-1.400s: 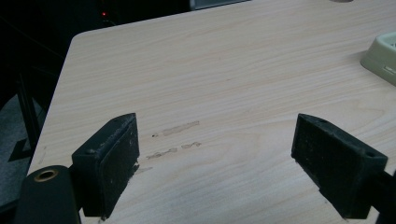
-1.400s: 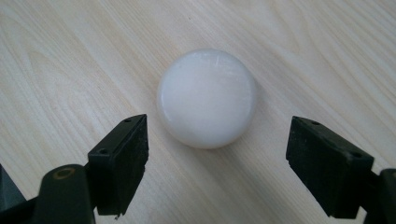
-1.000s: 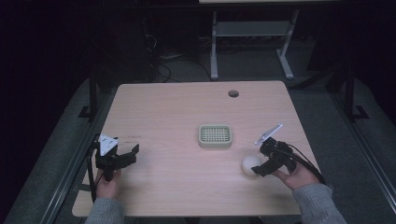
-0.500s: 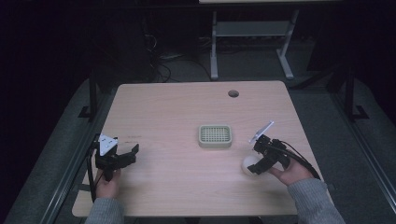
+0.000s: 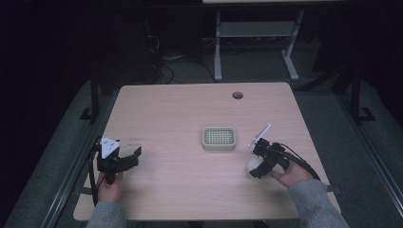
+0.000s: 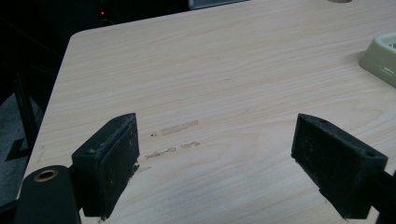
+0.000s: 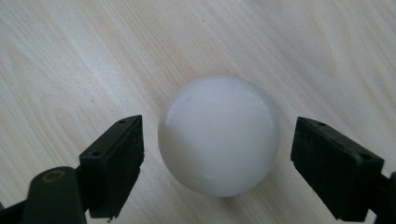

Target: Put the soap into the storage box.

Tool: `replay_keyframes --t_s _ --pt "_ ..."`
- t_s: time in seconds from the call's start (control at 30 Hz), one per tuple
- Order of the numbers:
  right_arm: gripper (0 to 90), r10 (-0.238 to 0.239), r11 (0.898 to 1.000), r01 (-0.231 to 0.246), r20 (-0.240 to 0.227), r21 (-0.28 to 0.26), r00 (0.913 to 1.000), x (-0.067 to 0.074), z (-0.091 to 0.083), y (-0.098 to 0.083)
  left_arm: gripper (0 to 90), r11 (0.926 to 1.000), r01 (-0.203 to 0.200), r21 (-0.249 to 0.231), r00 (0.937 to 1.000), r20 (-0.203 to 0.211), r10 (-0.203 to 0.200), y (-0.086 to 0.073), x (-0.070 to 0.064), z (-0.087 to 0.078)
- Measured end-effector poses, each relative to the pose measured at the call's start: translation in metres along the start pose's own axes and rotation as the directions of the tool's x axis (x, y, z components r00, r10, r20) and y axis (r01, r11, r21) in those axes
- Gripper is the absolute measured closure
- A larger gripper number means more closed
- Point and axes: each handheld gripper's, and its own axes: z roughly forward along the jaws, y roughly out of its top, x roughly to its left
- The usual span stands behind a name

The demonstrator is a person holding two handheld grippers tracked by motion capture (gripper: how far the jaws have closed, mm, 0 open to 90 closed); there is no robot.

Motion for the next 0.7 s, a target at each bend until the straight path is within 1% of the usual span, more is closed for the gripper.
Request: replay_keyframes --t_s 0.03,0.13,0.2,0.27,0.3,0.43,0.47,0.7 --pt "16.4 -0.005 1.0 0.005 -0.001 0.003 1.0 -0.001 0.001 0.001 14.8 1.0 0.001 0.0 1.0 0.0 -0.001 0.0 0.0 0.0" --pt "16.3 0.003 1.0 -0.002 -0.007 0.006 1.0 -0.001 0.003 0.002 14.8 1.0 0.002 0.004 1.0 0.003 -0.002 0.0 0.0 0.0" --pt "16.3 0.004 1.0 -0.004 -0.013 0.018 0.9999 -0.002 0.006 0.003 14.8 1.0 0.001 0.004 1.0 0.001 -0.001 0.0 0.0 0.0" --pt "16.3 0.004 1.0 -0.004 -0.005 0.028 1.0 -0.002 0.008 0.004 14.8 1.0 -0.001 0.003 1.0 0.0 0.001 0.0 0.0 0.0" --pt "16.3 0.003 1.0 -0.002 -0.011 0.031 0.9999 -0.002 0.009 0.004 14.8 1.0 0.0 0.004 1.0 -0.001 0.0 0.0 0.0 0.0" --pt "16.3 -0.003 0.999 0.004 -0.012 0.053 0.9999 0.0 0.013 0.007 14.8 1.0 0.002 0.001 1.0 0.0 -0.002 0.0 0.0 0.0" --pt "16.3 -0.007 0.998 0.007 -0.005 0.056 1.0 0.0 0.014 0.007 14.8 1.0 0.002 0.003 1.0 0.0 -0.002 0.0 0.0 0.0" --pt "16.5 -0.005 0.997 0.005 -0.004 0.071 1.0 0.001 0.018 0.007 14.8 1.0 0.002 0.003 1.0 0.0 -0.002 0.0 0.0 0.0"
